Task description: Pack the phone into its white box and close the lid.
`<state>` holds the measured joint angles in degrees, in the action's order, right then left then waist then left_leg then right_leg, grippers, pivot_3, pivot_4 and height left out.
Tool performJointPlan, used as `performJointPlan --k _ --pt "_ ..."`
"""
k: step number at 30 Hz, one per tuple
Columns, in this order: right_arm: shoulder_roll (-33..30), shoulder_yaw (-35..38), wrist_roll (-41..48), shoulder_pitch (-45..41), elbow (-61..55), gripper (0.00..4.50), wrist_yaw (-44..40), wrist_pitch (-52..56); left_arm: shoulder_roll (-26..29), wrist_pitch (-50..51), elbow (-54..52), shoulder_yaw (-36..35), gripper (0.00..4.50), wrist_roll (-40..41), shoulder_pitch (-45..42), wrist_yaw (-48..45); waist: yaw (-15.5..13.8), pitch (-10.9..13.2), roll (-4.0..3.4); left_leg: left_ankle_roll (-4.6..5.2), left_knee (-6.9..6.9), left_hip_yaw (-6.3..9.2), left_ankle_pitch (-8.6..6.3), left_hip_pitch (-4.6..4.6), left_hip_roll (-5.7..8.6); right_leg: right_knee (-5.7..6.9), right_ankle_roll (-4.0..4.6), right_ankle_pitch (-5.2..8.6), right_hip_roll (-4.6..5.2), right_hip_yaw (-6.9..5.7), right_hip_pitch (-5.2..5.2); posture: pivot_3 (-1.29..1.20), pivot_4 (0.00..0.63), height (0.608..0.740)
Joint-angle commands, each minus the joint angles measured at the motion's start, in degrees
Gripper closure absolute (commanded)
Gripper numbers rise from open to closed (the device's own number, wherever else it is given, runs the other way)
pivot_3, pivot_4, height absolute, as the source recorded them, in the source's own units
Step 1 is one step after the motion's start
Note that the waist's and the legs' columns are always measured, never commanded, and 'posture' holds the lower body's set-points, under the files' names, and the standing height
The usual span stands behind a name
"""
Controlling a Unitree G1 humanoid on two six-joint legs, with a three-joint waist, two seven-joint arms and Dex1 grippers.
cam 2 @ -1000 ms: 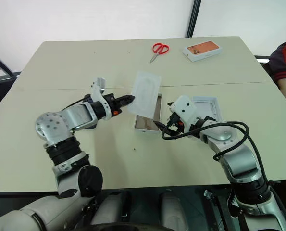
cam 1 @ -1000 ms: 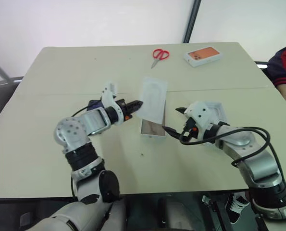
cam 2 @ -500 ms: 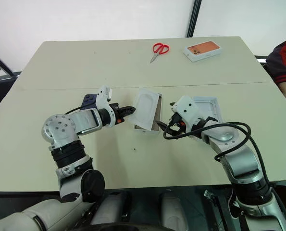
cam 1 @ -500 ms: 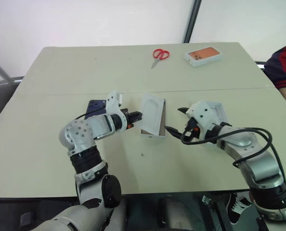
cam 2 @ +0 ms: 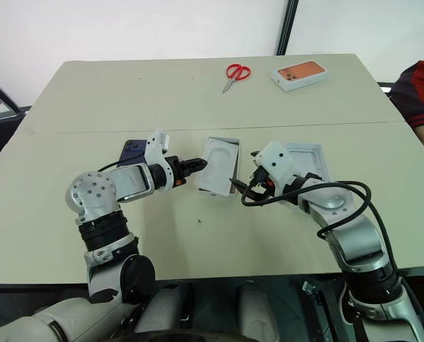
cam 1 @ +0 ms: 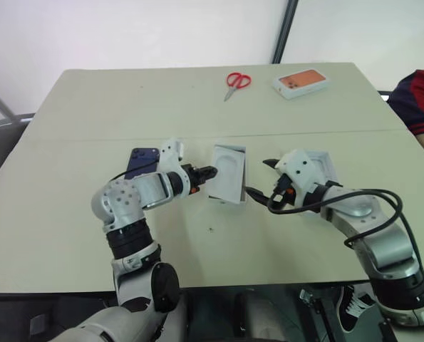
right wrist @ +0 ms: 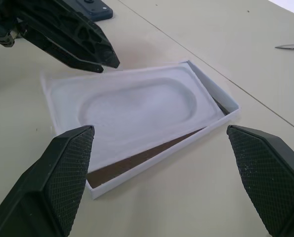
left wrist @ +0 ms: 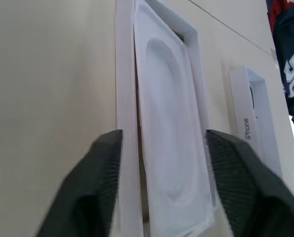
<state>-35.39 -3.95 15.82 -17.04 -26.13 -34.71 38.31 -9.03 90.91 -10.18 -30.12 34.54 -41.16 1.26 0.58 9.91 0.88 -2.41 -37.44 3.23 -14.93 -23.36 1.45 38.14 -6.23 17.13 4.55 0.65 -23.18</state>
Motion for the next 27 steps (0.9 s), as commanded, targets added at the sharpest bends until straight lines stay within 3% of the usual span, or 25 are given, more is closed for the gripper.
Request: performJointPlan --k 1,4,7,9,13,20,24,27 --pt "0.61 -0.23 -0.4 -2.02 -0.94 0.0 0.42 -0.43 -0.79 0.93 -2.83 -0.58 0.64 2.42 -0.53 -2.49 0.01 0.0 0.0 -0.01 0.0 0.0 0.0 0.0 0.0 0.0 0.0 0.0 0.0 0.0 0.0 0.0 0.15 0.74" --pt "1.51 -1.12 -0.36 -4.36 0.47 0.0 0.99 1.56 3.56 1.1 -4.72 -0.15 0.64 3.56 0.37 -5.48 0.23 0.0 0.0 -0.02 0.0 -0.01 0.01 0.0 0.0 0.0 0.0 0.0 -0.01 0.01 -0.01 0.0 0.15 0.74" --pt "2.7 -2.82 -0.96 -8.03 2.92 1.21 1.92 3.75 13.17 -3.18 -7.12 6.05 0.58 2.86 4.3 -10.44 0.56 -0.02 -0.04 -0.11 0.08 -0.01 0.06 0.05 -0.03 0.01 0.0 0.0 -0.08 0.02 -0.03 0.0 0.15 0.74" --pt "3.37 -4.0 -1.69 -10.1 4.46 2.25 2.46 4.77 18.13 -6.15 -7.67 8.97 0.58 2.52 6.34 -13.19 0.62 -0.02 -0.05 -0.21 0.18 -0.07 0.12 0.1 -0.05 0.05 0.01 0.0 -0.1 0.09 -0.07 0.0 0.15 0.74" --pt "6.49 -9.65 -6.05 -17.45 11.79 4.35 3.7 4.92 34.29 -29.86 -13.14 22.36 0.58 -5.49 17.74 -26.95 0.51 -0.02 -0.07 -0.26 0.23 -0.12 0.15 0.09 -0.13 0.02 0.03 0.0 -0.04 0.16 -0.13 0.0 0.15 0.74" --pt "11.68 -14.72 -10.44 -25.75 23.83 4.44 4.11 5.96 44.37 -54.87 -14.32 24.21 0.58 -8.86 32.09 -43.91 0.17 -0.03 -0.06 -0.22 0.19 -0.13 0.12 -0.02 -0.06 -0.13 0.07 -0.01 0.15 0.2 -0.14 0.0 0.15 0.74" --pt "13.54 -14.92 -11.27 -27.24 27.75 4.44 3.53 5.67 46.18 -59.85 -13.54 24.35 0.58 -9.38 34.81 -46.8 -0.02 -0.02 -0.08 0.02 0.25 -0.09 -0.01 -0.01 -0.14 -0.11 0.09 -0.03 0.1 0.16 -0.18 0.0 0.15 0.74" --pt "15.97 -16.31 -13.78 -30.04 37.19 4.44 4.44 3.54 47.4 -61.66 -14.93 23.64 0.58 -7.75 37.52 -49.95 0.53 -0.02 -0.09 0.08 0.22 -0.08 -0.05 -0.01 -0.13 -0.1 0.1 -0.03 0.09 0.14 -0.16 0.0 0.15 0.74"
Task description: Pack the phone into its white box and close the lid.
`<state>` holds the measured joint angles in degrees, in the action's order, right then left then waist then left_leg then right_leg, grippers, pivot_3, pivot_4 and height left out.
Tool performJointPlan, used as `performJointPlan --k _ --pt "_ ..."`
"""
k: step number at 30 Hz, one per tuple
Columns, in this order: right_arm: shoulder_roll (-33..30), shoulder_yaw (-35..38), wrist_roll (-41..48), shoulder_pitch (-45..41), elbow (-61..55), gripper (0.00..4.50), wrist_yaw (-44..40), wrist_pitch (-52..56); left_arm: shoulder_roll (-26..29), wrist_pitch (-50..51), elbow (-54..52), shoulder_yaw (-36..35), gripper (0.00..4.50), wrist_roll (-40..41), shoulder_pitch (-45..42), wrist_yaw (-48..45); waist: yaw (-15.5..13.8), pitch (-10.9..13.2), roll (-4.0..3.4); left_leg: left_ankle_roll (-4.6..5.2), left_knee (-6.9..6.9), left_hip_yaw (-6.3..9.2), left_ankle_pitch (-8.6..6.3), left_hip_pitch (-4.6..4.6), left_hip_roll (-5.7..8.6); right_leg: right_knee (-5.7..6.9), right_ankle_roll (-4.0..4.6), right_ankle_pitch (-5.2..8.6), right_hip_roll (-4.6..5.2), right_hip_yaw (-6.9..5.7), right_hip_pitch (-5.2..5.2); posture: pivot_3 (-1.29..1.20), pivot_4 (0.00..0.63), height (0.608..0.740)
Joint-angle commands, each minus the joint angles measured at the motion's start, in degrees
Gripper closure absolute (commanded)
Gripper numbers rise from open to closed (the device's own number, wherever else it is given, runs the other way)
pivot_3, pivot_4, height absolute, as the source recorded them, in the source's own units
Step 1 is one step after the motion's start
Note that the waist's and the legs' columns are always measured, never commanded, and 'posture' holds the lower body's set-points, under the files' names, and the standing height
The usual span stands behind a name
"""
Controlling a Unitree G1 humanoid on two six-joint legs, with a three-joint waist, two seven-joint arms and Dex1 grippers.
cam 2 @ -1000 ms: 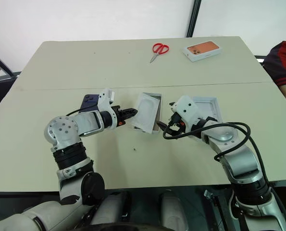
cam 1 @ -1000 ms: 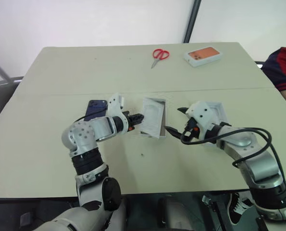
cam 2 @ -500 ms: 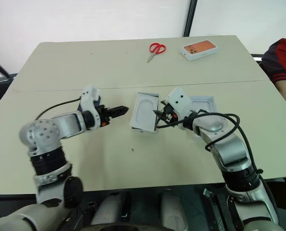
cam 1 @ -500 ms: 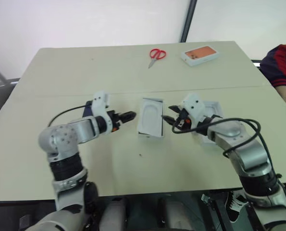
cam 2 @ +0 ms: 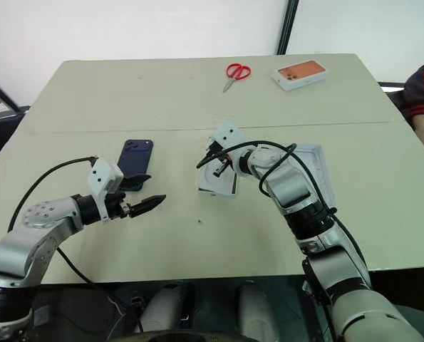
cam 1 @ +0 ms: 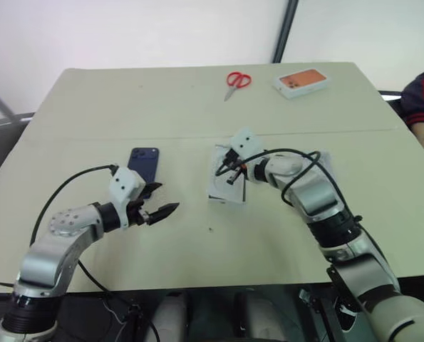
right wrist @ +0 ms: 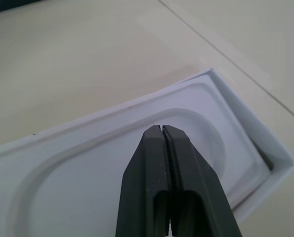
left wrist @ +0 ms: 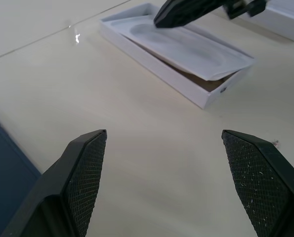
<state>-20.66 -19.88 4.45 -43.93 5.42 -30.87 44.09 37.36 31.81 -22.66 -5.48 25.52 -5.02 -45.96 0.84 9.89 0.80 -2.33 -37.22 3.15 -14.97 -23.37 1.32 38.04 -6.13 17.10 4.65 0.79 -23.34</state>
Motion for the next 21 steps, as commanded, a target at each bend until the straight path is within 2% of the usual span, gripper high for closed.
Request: performJointPlan --k 1,3,7,11,17,21 --pt "1.67 -0.54 -2.96 -3.68 7.36 4.44 0.64 -2.71 1.2 -2.78 -2.69 -1.09 0.58 1.66 1.77 -3.17 0.27 0.01 -0.01 0.0 0.01 -0.05 0.0 0.02 0.0 0.02 0.01 0.0 -0.01 0.01 -0.02 0.0 0.15 0.74" --pt "2.07 -0.38 -3.61 -4.09 8.7 4.44 0.35 -3.31 1.26 -3.0 -2.72 -1.13 0.58 1.86 1.94 -3.41 0.24 0.01 -0.02 0.0 0.03 -0.03 0.0 0.01 -0.04 0.02 0.01 0.0 -0.06 -0.01 -0.03 0.0 0.15 0.74" --pt "2.08 -2.65 -10.25 -6.03 17.27 4.44 4.11 -11.72 1.16 -2.74 -4.84 -0.99 0.58 3.51 3.3 -4.15 0.32 0.01 -0.03 0.0 0.03 -0.04 0.0 0.01 -0.04 0.07 0.0 -0.01 -0.09 -0.02 -0.06 0.0 0.15 0.74" --pt "1.58 -4.43 -14.73 -5.06 18.22 4.44 5.19 -18.69 1.03 -2.55 -5.13 -0.5 0.58 3.66 3.5 -3.82 0.32 0.01 -0.03 0.0 0.02 -0.04 0.0 0.02 -0.04 0.07 0.0 0.0 -0.1 -0.03 -0.05 0.0 0.15 0.74" --pt "0.03 -2.96 -14.3 -1.53 9.93 4.44 0.19 -21.85 0.98 -2.78 -4.45 -0.04 0.58 3.17 3.13 -3.66 0.29 0.02 -0.03 0.01 0.02 -0.04 0.0 0.01 -0.05 0.07 0.0 -0.01 -0.1 -0.03 -0.05 0.0 0.15 0.74" --pt "-4.22 -2.13 -10.2 3.65 -3.32 4.44 -9.34 -17.62 0.98 -2.86 -4.14 0.05 0.58 2.99 2.95 -3.55 0.14 0.02 -0.03 0.02 0.02 -0.03 -0.01 0.01 -0.05 0.06 0.0 0.0 -0.11 -0.04 -0.04 0.0 0.15 0.74"
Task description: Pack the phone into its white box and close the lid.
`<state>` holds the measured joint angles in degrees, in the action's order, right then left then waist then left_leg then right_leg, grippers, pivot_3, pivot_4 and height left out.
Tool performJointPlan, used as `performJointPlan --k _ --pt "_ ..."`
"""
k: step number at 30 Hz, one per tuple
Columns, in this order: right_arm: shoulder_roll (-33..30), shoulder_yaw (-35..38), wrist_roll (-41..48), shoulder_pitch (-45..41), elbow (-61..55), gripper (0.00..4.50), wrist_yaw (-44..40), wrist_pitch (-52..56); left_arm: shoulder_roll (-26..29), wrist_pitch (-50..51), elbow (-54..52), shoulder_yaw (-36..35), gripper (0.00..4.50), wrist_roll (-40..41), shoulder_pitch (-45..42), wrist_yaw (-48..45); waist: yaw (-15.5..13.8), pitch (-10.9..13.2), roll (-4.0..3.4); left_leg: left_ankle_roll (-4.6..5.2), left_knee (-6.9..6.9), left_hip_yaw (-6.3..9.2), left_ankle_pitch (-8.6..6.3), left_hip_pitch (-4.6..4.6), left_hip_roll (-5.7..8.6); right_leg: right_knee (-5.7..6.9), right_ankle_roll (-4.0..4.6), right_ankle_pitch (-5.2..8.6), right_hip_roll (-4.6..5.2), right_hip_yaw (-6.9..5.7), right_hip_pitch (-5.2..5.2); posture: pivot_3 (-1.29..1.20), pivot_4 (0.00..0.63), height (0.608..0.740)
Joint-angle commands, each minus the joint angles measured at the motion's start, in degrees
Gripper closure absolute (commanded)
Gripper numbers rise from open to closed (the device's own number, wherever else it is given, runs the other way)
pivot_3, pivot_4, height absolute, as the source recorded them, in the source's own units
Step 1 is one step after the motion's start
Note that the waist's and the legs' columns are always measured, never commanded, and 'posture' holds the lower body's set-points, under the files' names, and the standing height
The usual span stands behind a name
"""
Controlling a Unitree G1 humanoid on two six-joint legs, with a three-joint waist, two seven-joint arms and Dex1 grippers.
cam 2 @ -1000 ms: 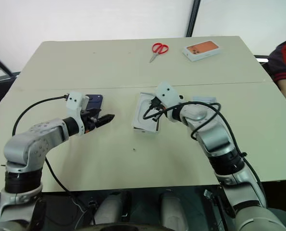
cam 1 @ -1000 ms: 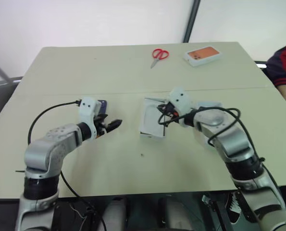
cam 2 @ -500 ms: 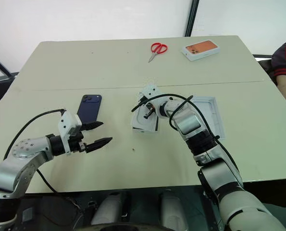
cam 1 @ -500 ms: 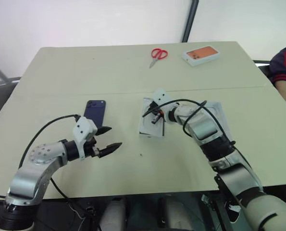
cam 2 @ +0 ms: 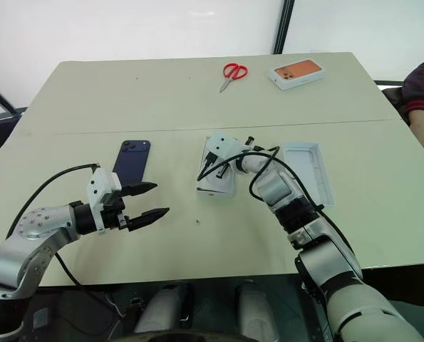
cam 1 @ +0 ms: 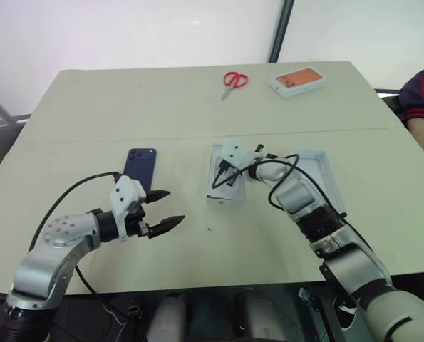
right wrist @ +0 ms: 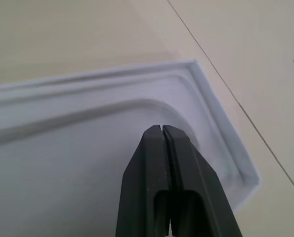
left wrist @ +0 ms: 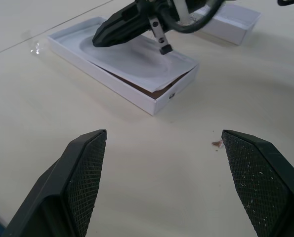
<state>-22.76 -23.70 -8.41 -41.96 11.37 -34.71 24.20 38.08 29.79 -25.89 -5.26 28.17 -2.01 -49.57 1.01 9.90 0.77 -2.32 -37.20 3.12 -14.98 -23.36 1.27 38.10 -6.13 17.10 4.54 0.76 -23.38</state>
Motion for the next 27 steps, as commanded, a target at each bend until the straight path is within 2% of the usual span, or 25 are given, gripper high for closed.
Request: performJointPlan --k 1,6,13,20,27 --pt "-2.93 1.53 2.98 2.57 -11.19 4.44 -6.77 3.1 0.26 -0.86 -0.9 -0.17 0.58 0.34 -0.04 0.08 -0.03 0.0 0.0 0.0 0.0 0.0 0.0 0.0 0.0 0.0 0.0 0.0 0.0 0.0 0.01 0.0 0.15 0.74" --pt "-6.2 -1.15 3.07 7.68 -19.01 4.44 -11.71 6.54 -0.06 -1.06 -0.19 0.22 0.58 0.29 -0.69 0.03 -0.08 0.0 0.01 0.01 -0.01 0.03 0.0 0.02 0.0 0.0 0.0 0.0 -0.01 -0.02 0.04 0.0 0.15 0.74" --pt "-5.59 -3.93 -1.9 8.59 -16.29 4.44 -9.87 6.41 -0.5 -1.09 0.1 0.57 0.58 0.26 -1.21 0.15 -0.05 -0.02 0.01 0.01 -0.01 0.04 0.0 0.06 -0.01 -0.01 0.0 0.0 -0.01 -0.03 0.09 0.0 0.15 0.74" --pt "-4.02 -0.36 -1.53 7.54 -16.53 4.44 -8.08 4.21 -0.43 -0.93 -0.14 0.01 0.58 0.5 -0.68 0.43 -0.15 -0.02 0.01 0.01 -0.04 0.05 0.0 0.06 0.0 -0.02 0.0 0.0 -0.01 -0.04 0.12 0.0 0.15 0.74" --pt "-3.2 -1.6 -3.73 7.76 -12.24 4.44 -6.54 3.21 -0.7 -0.89 0.0 0.41 0.58 0.47 -1.0 0.64 -0.12 -0.02 0.01 0.0 -0.03 0.05 0.0 0.07 -0.01 -0.02 0.0 0.0 -0.01 -0.04 0.12 0.0 0.15 0.74"
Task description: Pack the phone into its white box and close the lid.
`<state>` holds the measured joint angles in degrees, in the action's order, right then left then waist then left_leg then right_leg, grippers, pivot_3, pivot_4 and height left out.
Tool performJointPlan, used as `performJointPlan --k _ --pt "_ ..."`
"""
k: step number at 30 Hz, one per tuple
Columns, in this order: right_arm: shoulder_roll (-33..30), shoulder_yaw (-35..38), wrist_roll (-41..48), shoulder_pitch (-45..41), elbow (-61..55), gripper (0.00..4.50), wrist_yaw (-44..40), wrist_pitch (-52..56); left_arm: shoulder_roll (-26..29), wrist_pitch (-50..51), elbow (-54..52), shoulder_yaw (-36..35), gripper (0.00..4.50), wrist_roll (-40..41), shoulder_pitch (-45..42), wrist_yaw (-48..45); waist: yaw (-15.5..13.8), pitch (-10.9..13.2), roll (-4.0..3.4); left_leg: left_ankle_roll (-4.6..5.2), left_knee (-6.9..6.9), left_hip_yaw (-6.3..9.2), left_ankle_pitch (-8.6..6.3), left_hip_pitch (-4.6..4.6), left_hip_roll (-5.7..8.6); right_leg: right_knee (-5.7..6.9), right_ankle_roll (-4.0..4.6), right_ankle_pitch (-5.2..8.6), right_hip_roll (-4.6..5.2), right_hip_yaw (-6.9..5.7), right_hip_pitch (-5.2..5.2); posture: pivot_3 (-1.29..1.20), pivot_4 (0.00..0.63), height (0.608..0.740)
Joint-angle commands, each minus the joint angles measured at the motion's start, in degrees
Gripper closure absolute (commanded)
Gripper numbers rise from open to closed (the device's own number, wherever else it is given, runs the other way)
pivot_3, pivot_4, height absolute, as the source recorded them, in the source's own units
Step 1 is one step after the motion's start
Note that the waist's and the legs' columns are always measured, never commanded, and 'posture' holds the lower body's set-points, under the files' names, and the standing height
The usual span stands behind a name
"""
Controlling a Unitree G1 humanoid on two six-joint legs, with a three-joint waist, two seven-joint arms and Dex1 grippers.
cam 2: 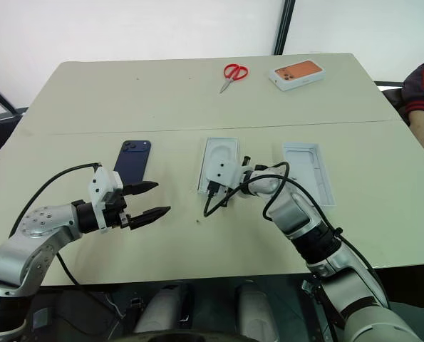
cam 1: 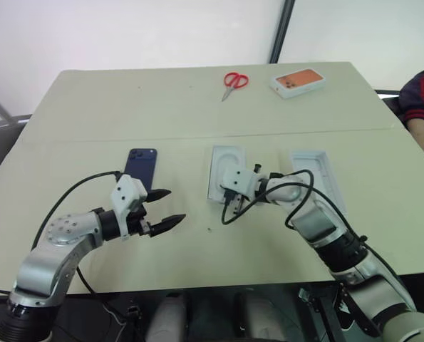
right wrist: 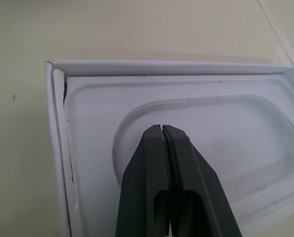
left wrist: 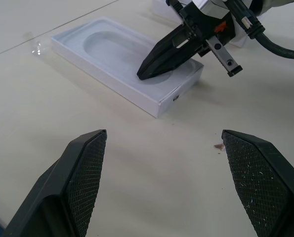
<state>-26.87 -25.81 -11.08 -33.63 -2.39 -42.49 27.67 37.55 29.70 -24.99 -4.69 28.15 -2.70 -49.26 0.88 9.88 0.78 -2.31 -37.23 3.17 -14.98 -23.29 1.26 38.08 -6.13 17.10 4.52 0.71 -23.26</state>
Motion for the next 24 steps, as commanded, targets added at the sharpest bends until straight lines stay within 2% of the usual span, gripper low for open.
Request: performJointPlan --k 1,6,11,16,21,24 --pt "1.2 0.62 -1.13 -0.61 2.03 4.44 1.59 -0.37 -0.2 -0.81 -0.9 -0.14 0.58 0.52 -0.34 0.36 0.01 0.0 0.0 0.0 0.0 0.0 0.0 0.01 0.0 0.0 0.0 0.0 0.0 0.0 0.0 0.0 0.15 0.74" --pt "3.83 2.94 -0.15 -1.24 4.4 4.44 4.04 0.49 -0.4 -0.71 -0.79 0.06 0.58 0.66 -0.51 0.58 0.02 0.0 0.01 0.0 0.0 0.0 0.0 0.01 0.0 0.01 0.0 0.0 0.0 0.0 0.02 0.0 0.15 0.74" --pt "7.17 7.48 5.46 -0.72 2.26 4.44 2.8 6.92 -0.65 -0.58 -0.71 0.11 0.58 0.79 -0.62 0.77 0.03 0.0 0.0 0.0 0.0 0.0 0.0 0.01 0.0 0.01 0.0 0.0 0.0 0.0 0.01 0.0 0.15 0.74" --pt "7.94 9.17 7.07 -0.36 1.46 4.44 4.06 10.38 -0.75 -0.5 -0.69 0.07 0.58 0.8 -0.68 0.85 0.03 0.0 0.0 0.0 0.01 0.0 0.0 0.01 0.0 0.01 0.0 0.0 0.0 0.0 0.0 0.0 0.15 0.74" --pt "5.95 11.82 8.77 -0.7 -3.25 4.44 4.06 13.71 -0.68 -0.46 -0.77 -0.25 0.58 0.86 -0.48 0.99 -0.07 0.01 -0.02 0.0 0.0 0.0 0.0 0.0 0.01 0.0 0.0 0.0 0.01 0.0 0.0 0.0 0.15 0.74" --pt "1.84 11.69 9.5 0.31 -8.44 4.44 1.47 15.58 -0.63 -0.33 -0.92 -0.44 0.58 1.01 -0.22 1.06 -0.09 0.01 -0.02 0.0 0.0 0.0 0.0 -0.01 0.02 0.0 0.0 0.0 0.02 0.0 0.0 0.0 0.15 0.74"
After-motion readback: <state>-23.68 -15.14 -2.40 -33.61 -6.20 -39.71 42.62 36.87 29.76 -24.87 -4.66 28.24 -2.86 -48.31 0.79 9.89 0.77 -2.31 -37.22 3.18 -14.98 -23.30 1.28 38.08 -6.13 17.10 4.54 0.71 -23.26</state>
